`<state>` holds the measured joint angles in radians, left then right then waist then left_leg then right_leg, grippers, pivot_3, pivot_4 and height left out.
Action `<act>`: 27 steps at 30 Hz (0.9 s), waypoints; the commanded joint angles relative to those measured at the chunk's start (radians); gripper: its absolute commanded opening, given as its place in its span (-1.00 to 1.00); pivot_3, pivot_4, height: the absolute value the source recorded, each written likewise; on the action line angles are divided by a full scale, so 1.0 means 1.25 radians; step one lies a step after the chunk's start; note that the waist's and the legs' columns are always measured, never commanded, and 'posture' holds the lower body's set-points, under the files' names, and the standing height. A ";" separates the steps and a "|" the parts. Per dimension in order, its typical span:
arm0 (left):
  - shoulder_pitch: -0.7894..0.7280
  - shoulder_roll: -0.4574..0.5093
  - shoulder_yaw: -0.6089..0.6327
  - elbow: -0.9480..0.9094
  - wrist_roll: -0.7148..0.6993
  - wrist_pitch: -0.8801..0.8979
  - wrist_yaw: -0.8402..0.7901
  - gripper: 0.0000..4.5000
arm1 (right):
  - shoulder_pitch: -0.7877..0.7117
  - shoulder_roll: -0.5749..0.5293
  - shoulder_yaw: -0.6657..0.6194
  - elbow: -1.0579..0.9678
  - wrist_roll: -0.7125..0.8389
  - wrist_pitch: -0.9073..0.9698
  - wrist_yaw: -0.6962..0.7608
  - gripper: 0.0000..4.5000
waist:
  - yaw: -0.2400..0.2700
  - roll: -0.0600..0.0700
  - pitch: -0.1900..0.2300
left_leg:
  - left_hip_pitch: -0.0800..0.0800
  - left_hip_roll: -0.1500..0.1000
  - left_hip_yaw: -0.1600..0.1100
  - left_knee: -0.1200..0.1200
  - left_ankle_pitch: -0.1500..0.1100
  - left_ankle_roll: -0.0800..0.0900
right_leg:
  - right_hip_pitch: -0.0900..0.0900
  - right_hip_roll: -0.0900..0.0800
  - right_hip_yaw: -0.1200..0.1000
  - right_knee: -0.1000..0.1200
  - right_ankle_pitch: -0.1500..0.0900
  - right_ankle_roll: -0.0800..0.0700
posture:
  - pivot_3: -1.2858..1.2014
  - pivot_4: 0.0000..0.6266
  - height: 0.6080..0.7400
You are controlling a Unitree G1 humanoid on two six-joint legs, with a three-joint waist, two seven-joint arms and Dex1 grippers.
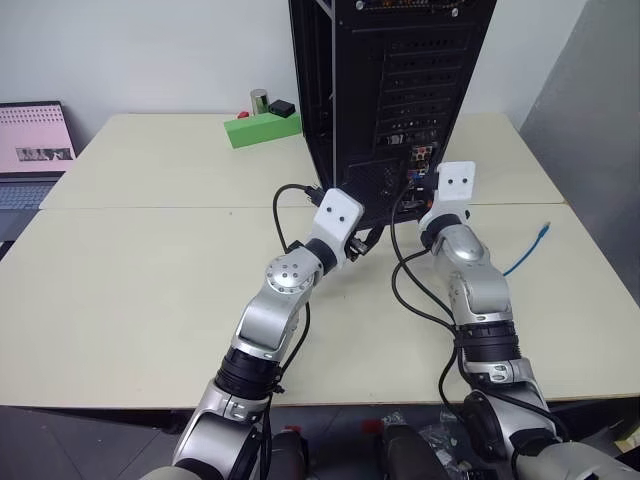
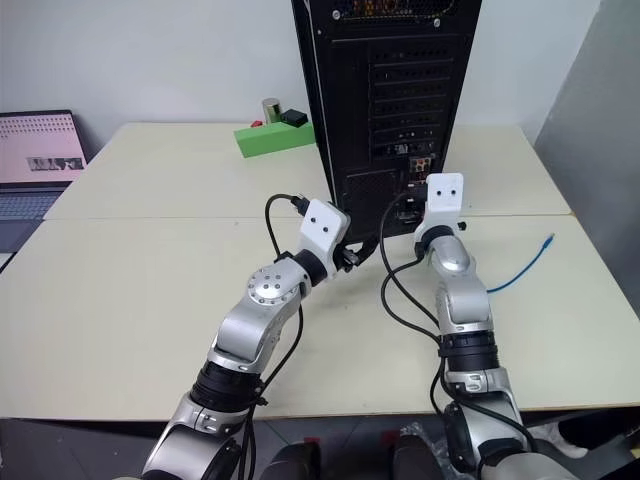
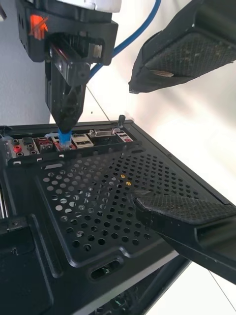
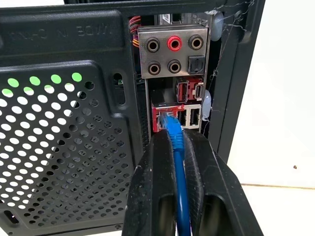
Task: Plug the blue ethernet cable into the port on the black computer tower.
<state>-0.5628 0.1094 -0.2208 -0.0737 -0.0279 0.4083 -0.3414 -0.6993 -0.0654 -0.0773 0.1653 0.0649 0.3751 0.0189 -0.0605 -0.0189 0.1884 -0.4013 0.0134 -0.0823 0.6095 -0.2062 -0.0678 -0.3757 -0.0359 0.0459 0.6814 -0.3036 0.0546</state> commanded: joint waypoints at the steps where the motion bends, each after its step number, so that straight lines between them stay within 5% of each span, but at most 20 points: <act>1: -0.014 -0.005 0.008 -0.044 -0.002 -0.007 0.002 0.48 | -0.042 0.005 0.007 -0.001 0.005 -0.033 0.008 -1.00 | 0.000 0.000 0.000 | 0.000 0.000 0.000 0.000 0.000 0.000 | 0.000 0.000 0.000 0.000 0.000 0.000 | 0.03 -0.52 1.00; 17: -0.011 -0.003 0.009 -0.043 -0.001 -0.007 0.005 0.48 | -0.058 -0.002 -0.003 0.031 0.018 -0.037 0.020 -1.00 | -0.005 0.000 0.000 | 0.000 0.000 0.000 0.000 0.000 0.000 | 0.000 0.000 0.001 0.000 0.000 0.000 | 0.03 -0.52 1.00; 19: -0.011 -0.003 0.010 -0.043 -0.001 -0.007 0.004 0.50 | -0.051 -0.008 -0.009 0.026 0.023 -0.033 0.026 -0.70 | -0.005 0.000 0.000 | 0.000 0.000 0.000 0.000 0.000 0.000 | 0.000 0.000 0.001 0.000 0.000 0.000 | 0.03 -0.52 1.00; 27: -0.014 0.005 0.016 -0.042 -0.002 -0.007 0.000 0.50 | 0.020 -0.086 -0.011 -0.078 0.062 0.037 0.133 -0.04 | 0.008 0.000 0.000 | -0.001 0.000 0.000 0.000 0.000 0.000 | 0.000 0.000 0.000 -0.001 0.000 0.000 | 0.03 -0.52 1.00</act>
<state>-0.5627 0.1139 -0.2107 -0.0748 -0.0279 0.4083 -0.3389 -0.7034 -0.1289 -0.0858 0.1769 0.1051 0.3899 0.1194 -0.0509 -0.0189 0.1884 -0.4027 0.0129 -0.0820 0.6091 -0.2063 -0.0678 -0.3762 -0.0363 0.0459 0.6800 -0.3036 0.0546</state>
